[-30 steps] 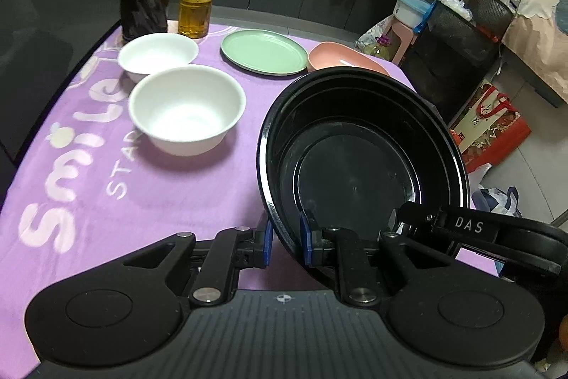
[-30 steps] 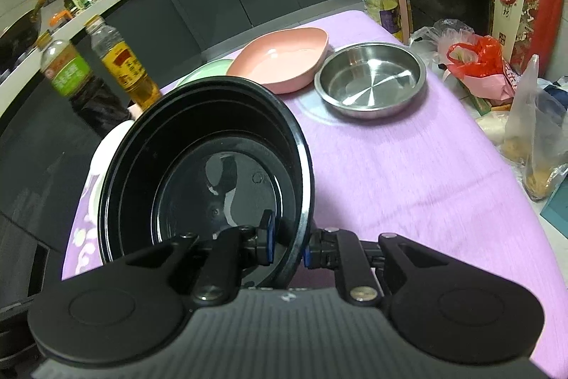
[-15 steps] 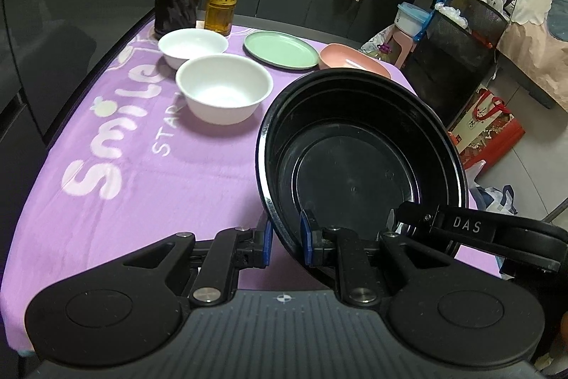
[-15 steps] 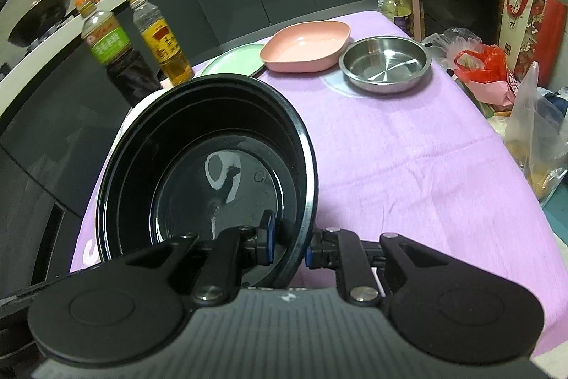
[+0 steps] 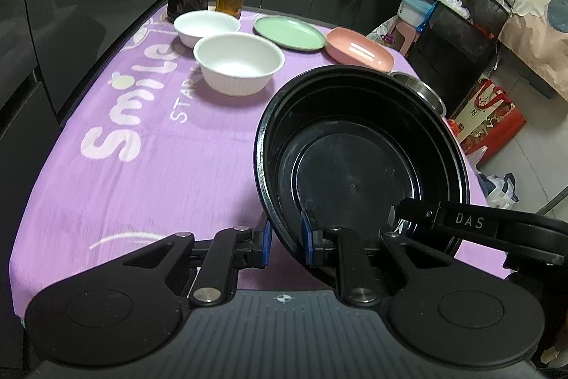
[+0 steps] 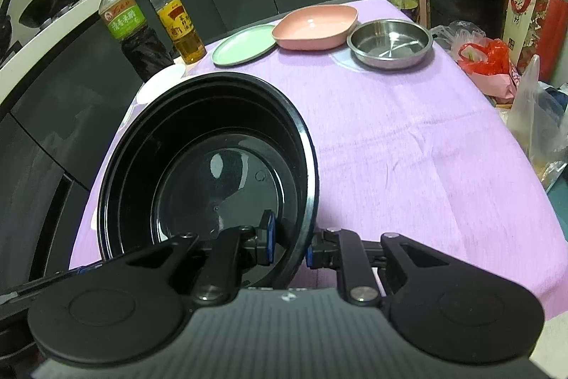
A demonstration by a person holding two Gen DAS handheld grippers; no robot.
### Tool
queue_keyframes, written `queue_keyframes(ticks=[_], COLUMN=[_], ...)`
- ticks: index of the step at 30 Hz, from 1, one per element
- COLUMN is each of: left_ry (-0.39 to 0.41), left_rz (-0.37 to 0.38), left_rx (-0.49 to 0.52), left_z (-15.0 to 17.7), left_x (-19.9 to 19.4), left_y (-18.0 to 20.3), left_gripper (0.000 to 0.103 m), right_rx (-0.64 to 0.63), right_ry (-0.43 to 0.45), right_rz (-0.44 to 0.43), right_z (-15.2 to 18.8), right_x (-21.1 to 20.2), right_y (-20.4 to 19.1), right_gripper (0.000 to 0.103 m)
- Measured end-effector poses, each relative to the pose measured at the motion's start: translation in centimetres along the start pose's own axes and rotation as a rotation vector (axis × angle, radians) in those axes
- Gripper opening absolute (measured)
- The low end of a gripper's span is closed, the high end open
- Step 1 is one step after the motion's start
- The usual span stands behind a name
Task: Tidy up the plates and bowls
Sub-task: 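Carry the black bowl with both grippers toward the table edge, set down, open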
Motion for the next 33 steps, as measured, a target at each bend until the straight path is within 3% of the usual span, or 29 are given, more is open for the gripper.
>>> queue_keyframes(ticks=[33], left_ry=[-0.058], left_rz=[-0.014], left_rx=[-0.038], left_z=[0.6], left_x=[1.2], left_y=[-1.0], left_gripper=[0.017], right_rx=[-0.003], right_ry=[-0.077], right_rz=[0.009], right_z=[0.9], right_x=[1.6], right_y=[0.0], right_gripper=[0.015])
Point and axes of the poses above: each gripper's, at about its wrist camera, not at the fingertips, and x roughly the way its jaws point, y to its right, z to its underside, the point moved 3 cm from there along x, roughly the way its jaws point, and after that the axes turned 10 degrees about z, right-handed, at the moved point
